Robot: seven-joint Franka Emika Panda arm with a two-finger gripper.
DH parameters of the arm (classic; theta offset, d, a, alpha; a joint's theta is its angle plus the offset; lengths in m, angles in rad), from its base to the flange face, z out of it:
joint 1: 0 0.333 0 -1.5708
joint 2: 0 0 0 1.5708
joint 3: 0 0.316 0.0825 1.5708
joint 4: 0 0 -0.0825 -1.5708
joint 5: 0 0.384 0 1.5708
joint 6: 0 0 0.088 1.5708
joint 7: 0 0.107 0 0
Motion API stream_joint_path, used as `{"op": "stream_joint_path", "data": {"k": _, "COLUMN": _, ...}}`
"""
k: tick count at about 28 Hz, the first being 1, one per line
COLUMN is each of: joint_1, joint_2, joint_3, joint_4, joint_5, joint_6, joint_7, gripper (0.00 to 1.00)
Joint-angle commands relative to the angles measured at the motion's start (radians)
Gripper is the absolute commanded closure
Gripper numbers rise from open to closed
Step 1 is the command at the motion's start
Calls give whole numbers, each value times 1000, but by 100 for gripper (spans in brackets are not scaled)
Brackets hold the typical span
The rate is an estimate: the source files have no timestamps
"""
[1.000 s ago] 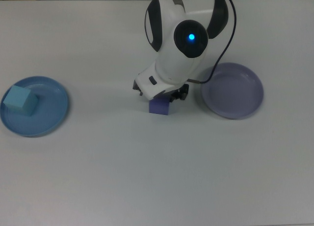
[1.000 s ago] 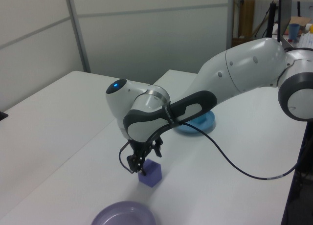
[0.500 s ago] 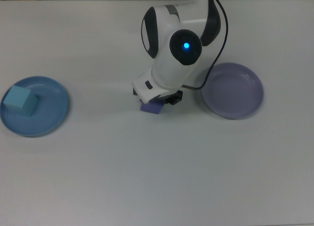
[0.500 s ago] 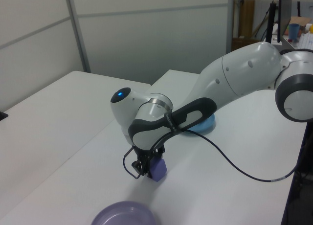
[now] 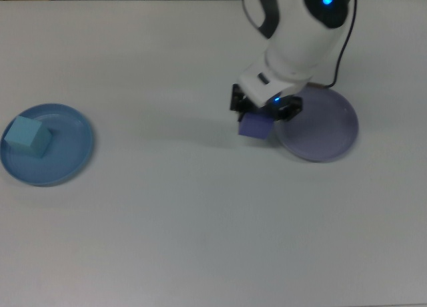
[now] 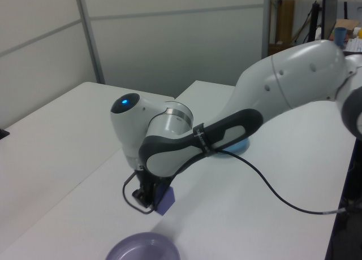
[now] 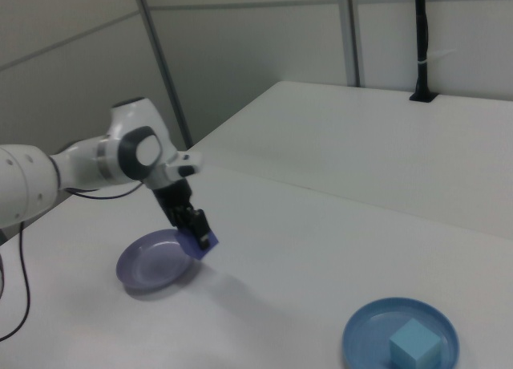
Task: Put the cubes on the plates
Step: 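Carry the purple cube over the lavender plate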
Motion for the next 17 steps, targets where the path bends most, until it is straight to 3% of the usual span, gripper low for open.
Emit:
{"op": "stream_joint_path", "data": {"k": 1, "joint_1": 83, "joint_2": 7, "joint_3": -7, "joint_4": -2, "joint_5": -28, "joint_6": -2, "joint_7": 67, "gripper": 65}}
{"op": "stream_joint_path", "data": {"k": 8, "joint_1": 158, "joint_2": 50, "joint_3": -5, "joint_4": 16, "joint_5": -78, "joint_6": 44, "joint_7": 74, "gripper": 59}}
{"op": "stream_joint_path", "data": {"k": 13, "joint_1": 184, "joint_2": 50, "joint_3": -5, "joint_4": 15, "joint_5": -78, "joint_6": 60, "joint_7": 61, "gripper": 44}}
{"op": "stream_joint_path", "data": {"k": 14, "joint_1": 187, "joint_2": 50, "joint_3": -5, "joint_4": 13, "joint_5": -78, "joint_6": 60, "joint_7": 61, "gripper": 37}}
{"op": "stream_joint_path", "data": {"k": 15, "joint_1": 192, "joint_2": 49, "joint_3": -5, "joint_4": 12, "joint_5": -78, "joint_6": 58, "joint_7": 61, "gripper": 1}}
{"op": "stream_joint_path", "data": {"k": 17, "joint_1": 195, "joint_2": 47, "joint_3": -5, "joint_4": 12, "joint_5": -77, "joint_6": 51, "joint_7": 61, "gripper": 0}}
